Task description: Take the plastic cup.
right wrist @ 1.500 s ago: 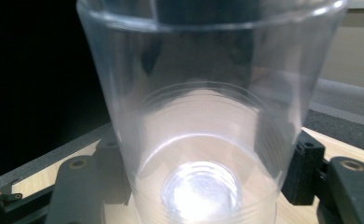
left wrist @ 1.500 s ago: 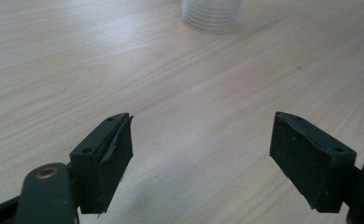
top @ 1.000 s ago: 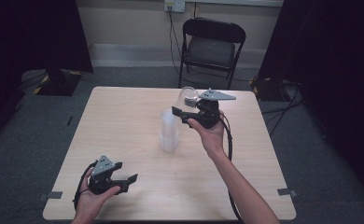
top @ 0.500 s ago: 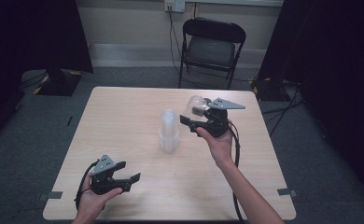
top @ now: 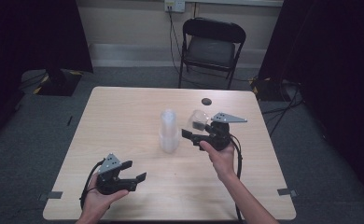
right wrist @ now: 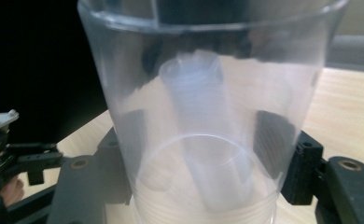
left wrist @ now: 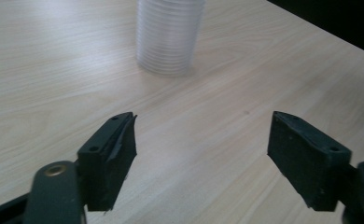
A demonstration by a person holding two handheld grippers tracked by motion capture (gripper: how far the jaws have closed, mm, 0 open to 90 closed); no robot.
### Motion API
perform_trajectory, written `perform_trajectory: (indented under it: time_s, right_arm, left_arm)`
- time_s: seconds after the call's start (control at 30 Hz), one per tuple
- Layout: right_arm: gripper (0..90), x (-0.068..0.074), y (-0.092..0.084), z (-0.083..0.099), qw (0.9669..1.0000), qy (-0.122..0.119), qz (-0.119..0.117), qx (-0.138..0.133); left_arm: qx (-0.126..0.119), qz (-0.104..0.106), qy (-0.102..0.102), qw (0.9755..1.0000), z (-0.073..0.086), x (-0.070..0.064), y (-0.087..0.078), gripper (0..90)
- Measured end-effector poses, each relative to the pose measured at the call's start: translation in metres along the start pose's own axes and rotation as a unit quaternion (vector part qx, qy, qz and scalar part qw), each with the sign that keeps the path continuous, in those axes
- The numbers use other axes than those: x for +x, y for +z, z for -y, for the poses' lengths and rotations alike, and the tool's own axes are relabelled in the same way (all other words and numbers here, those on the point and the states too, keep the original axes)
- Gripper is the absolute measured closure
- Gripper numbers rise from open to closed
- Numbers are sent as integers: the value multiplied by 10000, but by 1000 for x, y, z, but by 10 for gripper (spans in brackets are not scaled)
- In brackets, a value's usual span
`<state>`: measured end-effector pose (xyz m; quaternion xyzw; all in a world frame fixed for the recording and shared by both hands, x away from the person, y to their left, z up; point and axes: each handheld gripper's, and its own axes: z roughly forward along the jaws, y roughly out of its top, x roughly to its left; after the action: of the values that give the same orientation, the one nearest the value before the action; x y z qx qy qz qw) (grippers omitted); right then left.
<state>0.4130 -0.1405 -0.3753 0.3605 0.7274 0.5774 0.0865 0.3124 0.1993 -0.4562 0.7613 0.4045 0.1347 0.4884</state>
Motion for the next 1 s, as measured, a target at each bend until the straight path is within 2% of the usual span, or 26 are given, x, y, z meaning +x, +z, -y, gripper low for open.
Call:
perform_trajectory:
  time_s: [0.07, 0.13, 0.2, 0.27, 0.37, 0.53, 0.67, 0.8, 0.87, 0.9, 0.93, 0.97, 1.0]
  right_arm:
    - [349, 1, 0, 4, 9999, 56, -74, 37]
    - [349, 2, -1, 5, 9999, 95, -123, 45]
    - [350, 3, -2, 8, 9997, 156, -165, 48]
    - [351, 4, -4, 13, 9991, 314, -273, 57]
    - [351, 5, -4, 16, 9985, 409, -359, 77]
    - [351, 8, -7, 24, 9969, 569, -522, 142]
    - [351, 8, -10, 26, 9962, 647, -576, 130]
    - [351, 8, -15, 27, 9949, 741, -668, 114]
    - [352, 6, -18, 29, 9919, 965, -826, 67]
    - [352, 6, -18, 30, 9909, 1030, -871, 48]
    - [352, 6, -19, 31, 9899, 1083, -917, 33]
    - [352, 6, -19, 31, 9899, 1083, -917, 33]
    - [352, 7, -19, 33, 9875, 1206, -1012, 53]
  left_arm:
    - [-30, -53, -2, 10000, -2, 0, 1, 256]
    - [-94, 46, 25, 9999, -5, 0, 1, 256]
    - [-248, 188, 237, 9992, -8, -2, 0, 271]
    - [-209, 107, 417, 9989, -11, -6, 1, 307]
    - [-251, 92, 463, 9986, -14, -10, 4, 341]
    - [-407, 83, 542, 9977, -29, -20, 16, 320]
    - [-313, 45, 611, 9976, -36, -27, 25, 324]
    - [-394, 228, 587, 9972, -44, -35, 37, 350]
    - [-440, 403, 598, 9964, -47, -39, 42, 424]
    - [-543, 463, 647, 9953, -49, -42, 45, 426]
    - [-543, 463, 647, 9953, -49, -42, 45, 426]
    - [-626, 471, 671, 9947, -49, -44, 45, 426]
    - [-766, 544, 703, 9931, -48, -47, 47, 429]
